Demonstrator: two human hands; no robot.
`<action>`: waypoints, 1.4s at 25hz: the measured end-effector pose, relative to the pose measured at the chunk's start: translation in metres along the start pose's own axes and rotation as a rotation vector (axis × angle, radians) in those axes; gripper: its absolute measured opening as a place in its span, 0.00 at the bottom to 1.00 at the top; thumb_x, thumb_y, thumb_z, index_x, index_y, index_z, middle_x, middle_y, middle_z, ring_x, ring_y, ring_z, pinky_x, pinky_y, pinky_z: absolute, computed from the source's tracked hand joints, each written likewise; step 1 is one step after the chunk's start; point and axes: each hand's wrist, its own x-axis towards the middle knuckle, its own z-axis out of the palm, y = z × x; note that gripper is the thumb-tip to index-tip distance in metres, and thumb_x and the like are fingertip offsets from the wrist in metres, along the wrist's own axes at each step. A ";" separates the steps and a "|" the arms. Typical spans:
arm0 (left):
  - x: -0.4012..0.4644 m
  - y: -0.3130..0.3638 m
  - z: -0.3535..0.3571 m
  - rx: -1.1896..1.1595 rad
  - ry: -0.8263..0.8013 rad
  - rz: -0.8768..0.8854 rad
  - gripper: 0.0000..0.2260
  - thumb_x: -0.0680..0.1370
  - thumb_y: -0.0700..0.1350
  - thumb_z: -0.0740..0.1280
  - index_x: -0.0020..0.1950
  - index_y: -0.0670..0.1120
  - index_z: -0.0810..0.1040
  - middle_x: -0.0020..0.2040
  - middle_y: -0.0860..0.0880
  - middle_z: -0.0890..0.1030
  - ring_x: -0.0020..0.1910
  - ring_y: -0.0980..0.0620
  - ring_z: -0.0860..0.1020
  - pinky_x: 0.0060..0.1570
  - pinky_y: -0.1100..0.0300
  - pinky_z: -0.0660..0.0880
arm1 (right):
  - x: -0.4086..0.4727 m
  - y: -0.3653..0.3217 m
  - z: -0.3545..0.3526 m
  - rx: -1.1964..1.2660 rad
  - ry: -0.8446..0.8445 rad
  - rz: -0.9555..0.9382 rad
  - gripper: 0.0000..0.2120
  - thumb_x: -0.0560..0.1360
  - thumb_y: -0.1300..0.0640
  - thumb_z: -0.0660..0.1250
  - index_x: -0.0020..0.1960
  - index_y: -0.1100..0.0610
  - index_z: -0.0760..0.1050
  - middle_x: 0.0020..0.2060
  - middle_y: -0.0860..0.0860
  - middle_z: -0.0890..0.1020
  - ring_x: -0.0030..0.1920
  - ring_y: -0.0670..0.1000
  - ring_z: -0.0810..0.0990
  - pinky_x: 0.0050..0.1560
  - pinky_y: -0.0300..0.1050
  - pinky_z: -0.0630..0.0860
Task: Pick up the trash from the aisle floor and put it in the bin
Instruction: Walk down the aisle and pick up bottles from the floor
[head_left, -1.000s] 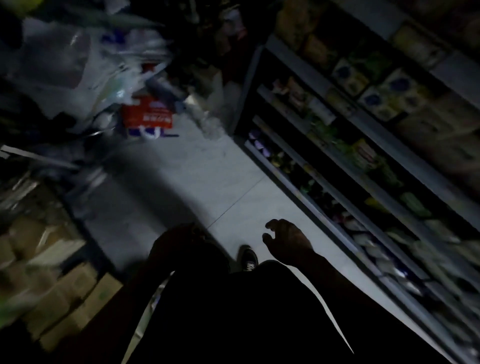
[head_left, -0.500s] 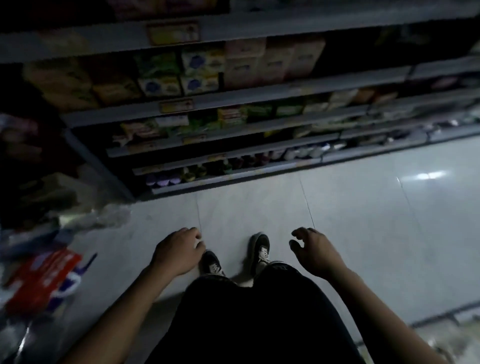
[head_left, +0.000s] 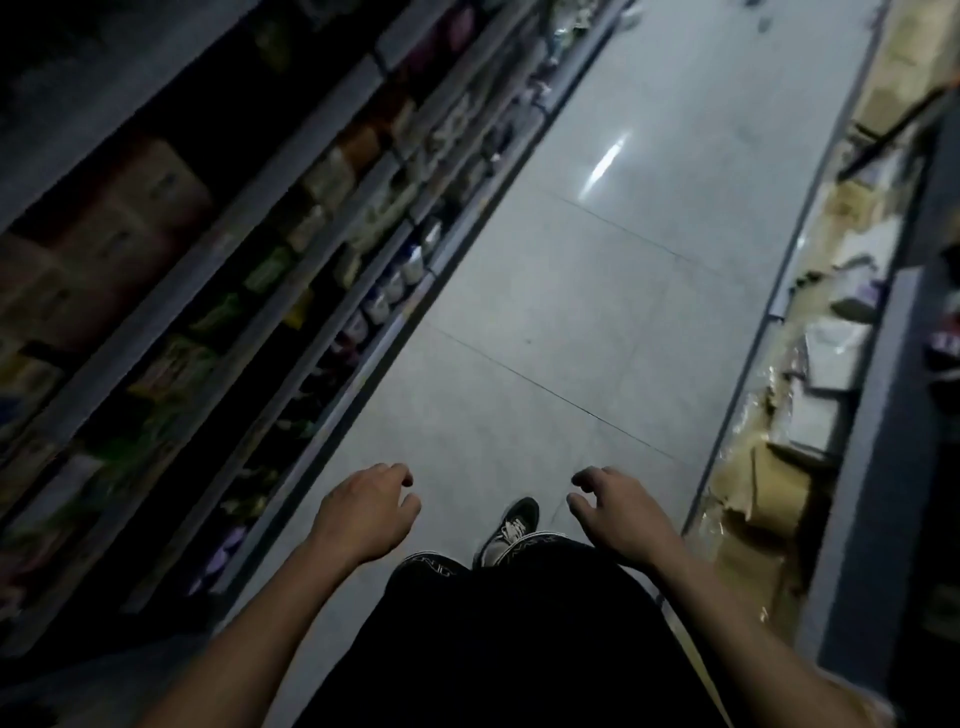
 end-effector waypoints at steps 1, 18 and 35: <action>0.013 0.014 -0.003 0.029 -0.008 0.035 0.17 0.81 0.57 0.59 0.66 0.53 0.75 0.61 0.53 0.80 0.57 0.51 0.78 0.53 0.53 0.76 | 0.000 0.012 -0.003 0.028 0.017 0.030 0.19 0.79 0.44 0.62 0.66 0.51 0.77 0.61 0.49 0.80 0.62 0.52 0.78 0.61 0.49 0.74; 0.177 0.118 -0.062 0.141 -0.171 0.002 0.18 0.81 0.59 0.58 0.66 0.53 0.76 0.59 0.54 0.81 0.54 0.53 0.80 0.50 0.54 0.78 | 0.163 0.086 -0.167 0.180 0.112 0.075 0.19 0.80 0.45 0.60 0.67 0.51 0.77 0.59 0.49 0.81 0.60 0.51 0.78 0.59 0.52 0.77; 0.567 0.428 -0.231 0.328 -0.166 0.420 0.19 0.80 0.60 0.59 0.65 0.53 0.76 0.58 0.53 0.82 0.53 0.50 0.80 0.50 0.52 0.79 | 0.313 0.229 -0.357 0.399 0.227 0.468 0.17 0.80 0.47 0.64 0.66 0.52 0.78 0.59 0.50 0.81 0.60 0.51 0.79 0.60 0.50 0.76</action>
